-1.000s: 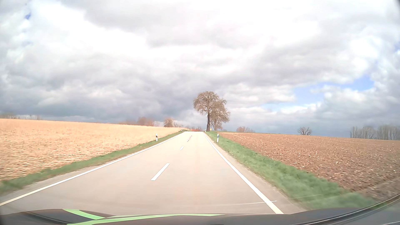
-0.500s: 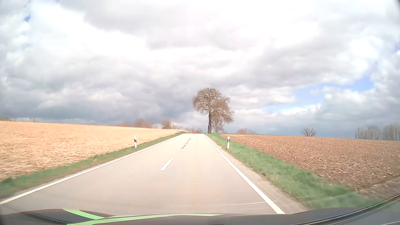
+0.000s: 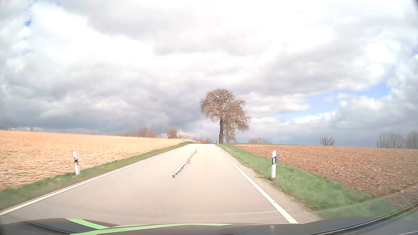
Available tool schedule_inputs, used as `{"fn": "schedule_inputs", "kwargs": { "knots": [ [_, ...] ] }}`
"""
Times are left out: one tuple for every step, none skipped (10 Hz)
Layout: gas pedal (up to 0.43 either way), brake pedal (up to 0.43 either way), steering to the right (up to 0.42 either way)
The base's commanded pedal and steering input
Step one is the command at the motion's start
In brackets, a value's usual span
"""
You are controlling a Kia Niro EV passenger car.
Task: Follow the waypoints while adhering to traffic rules and regulations
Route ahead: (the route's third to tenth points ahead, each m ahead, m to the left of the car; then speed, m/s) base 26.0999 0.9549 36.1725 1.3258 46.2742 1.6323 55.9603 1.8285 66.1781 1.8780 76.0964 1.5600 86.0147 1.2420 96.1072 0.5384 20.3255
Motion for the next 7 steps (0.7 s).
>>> {"fn": "schedule_inputs", "kwargs": {
  "knots": [
    [0.228, 0.0, 0.0],
    [0.228, 0.0, 0.0],
    [0.228, 0.0, 0.0],
    [0.228, 0.0, -0.001],
    [0.22, 0.0, 0.0],
    [0.197, 0.0, 0.0],
    [0.157, 0.0, 0.0]
  ]
}}
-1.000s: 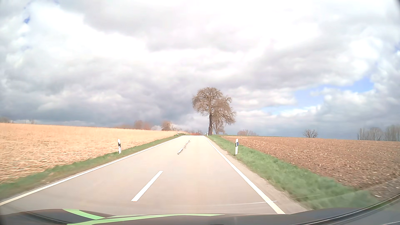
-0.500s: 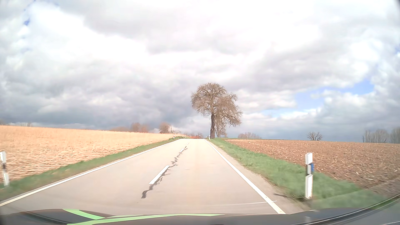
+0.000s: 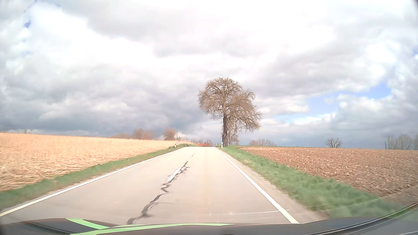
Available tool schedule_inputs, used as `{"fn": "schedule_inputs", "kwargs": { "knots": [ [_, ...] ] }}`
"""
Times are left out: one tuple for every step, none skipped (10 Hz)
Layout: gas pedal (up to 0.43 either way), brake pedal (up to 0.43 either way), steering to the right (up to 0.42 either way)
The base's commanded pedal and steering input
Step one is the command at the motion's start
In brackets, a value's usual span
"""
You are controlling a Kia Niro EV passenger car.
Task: Follow the waypoints while adhering to traffic rules and regulations
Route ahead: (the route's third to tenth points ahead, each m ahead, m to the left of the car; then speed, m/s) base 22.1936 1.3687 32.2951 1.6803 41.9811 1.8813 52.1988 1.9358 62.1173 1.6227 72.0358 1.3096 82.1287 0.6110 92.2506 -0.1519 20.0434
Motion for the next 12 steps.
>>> {"fn": "schedule_inputs", "kwargs": {
  "knots": [
    [0.118, 0.0, 0.0],
    [0.047, 0.0, 0.0],
    [0.0, 0.0, 0.0],
    [0.0, 0.0, 0.0],
    [0.0, 0.0, 0.0],
    [0.0, 0.0, 0.0],
    [0.0, 0.0, 0.0],
    [0.0, 0.0, 0.0],
    [0.0, 0.0, -0.001],
    [0.0, 0.0, -0.001],
    [0.0, 0.0, -0.002],
    [0.0, 0.0, -0.002]
  ]
}}
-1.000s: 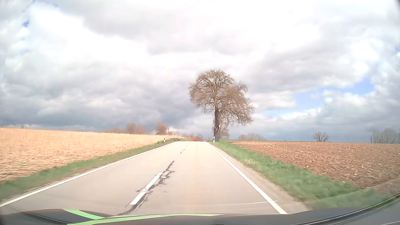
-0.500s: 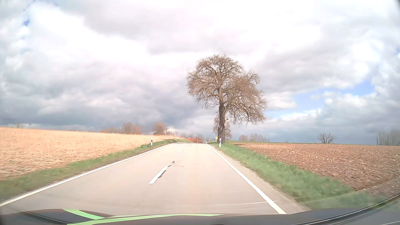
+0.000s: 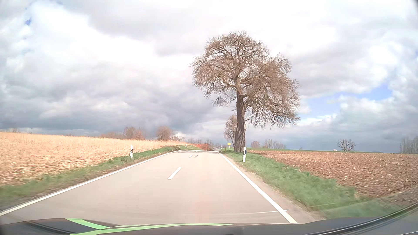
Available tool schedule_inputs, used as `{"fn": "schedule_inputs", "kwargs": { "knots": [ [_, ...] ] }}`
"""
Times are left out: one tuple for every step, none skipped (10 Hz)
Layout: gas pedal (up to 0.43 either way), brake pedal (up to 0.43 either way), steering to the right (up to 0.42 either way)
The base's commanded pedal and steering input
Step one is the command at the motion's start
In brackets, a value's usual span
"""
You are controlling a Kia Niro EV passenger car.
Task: Follow the waypoints while adhering to traffic rules and regulations
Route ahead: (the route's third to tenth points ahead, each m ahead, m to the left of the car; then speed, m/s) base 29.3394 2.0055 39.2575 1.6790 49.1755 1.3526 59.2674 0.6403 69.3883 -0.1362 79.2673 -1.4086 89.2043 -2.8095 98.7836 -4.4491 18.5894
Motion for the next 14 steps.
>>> {"fn": "schedule_inputs", "kwargs": {
  "knots": [
    [0.0, 0.0, -0.002],
    [0.0, 0.0, -0.002],
    [0.0, 0.0, -0.002],
    [0.0, 0.0, 0.0],
    [0.0, 0.0, 0.0],
    [0.0, 0.0, -0.001],
    [0.0, 0.0, 0.0],
    [0.0, 0.0, 0.0],
    [0.0, 0.0, 0.0],
    [0.0, 0.0, 0.0],
    [0.0, 0.0, 0.004],
    [0.0, 0.0, 0.007],
    [0.0, 0.0, 0.007],
    [0.0, 0.0, 0.007]
  ]
}}
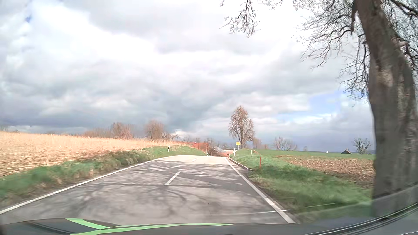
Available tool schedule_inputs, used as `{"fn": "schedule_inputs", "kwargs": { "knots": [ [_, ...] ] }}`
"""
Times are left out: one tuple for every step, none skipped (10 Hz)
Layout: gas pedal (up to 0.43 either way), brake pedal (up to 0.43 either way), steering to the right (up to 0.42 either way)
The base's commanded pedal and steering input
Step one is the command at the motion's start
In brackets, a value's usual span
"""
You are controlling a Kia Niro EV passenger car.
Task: Follow the waypoints while adhering to traffic rules and regulations
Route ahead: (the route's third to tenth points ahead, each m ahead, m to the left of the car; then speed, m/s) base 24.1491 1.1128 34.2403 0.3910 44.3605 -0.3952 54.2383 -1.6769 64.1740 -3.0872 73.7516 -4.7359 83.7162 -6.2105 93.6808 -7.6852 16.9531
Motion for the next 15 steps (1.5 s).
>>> {"fn": "schedule_inputs", "kwargs": {
  "knots": [
    [0.0, 0.0, 0.007],
    [0.0, 0.0, 0.007],
    [0.0, 0.0, 0.007],
    [0.0, 0.0, 0.007],
    [0.0, 0.0, 0.007],
    [0.0, 0.0, 0.006],
    [0.0, 0.0, 0.006],
    [0.0, 0.0, 0.006],
    [0.0, 0.0, 0.007],
    [0.0, 0.0, 0.008],
    [0.0, 0.0, 0.008],
    [0.0, 0.0, 0.01],
    [0.0, 0.0, 0.012],
    [0.0, 0.0, 0.014],
    [0.0, 0.0, 0.015]
  ]
}}
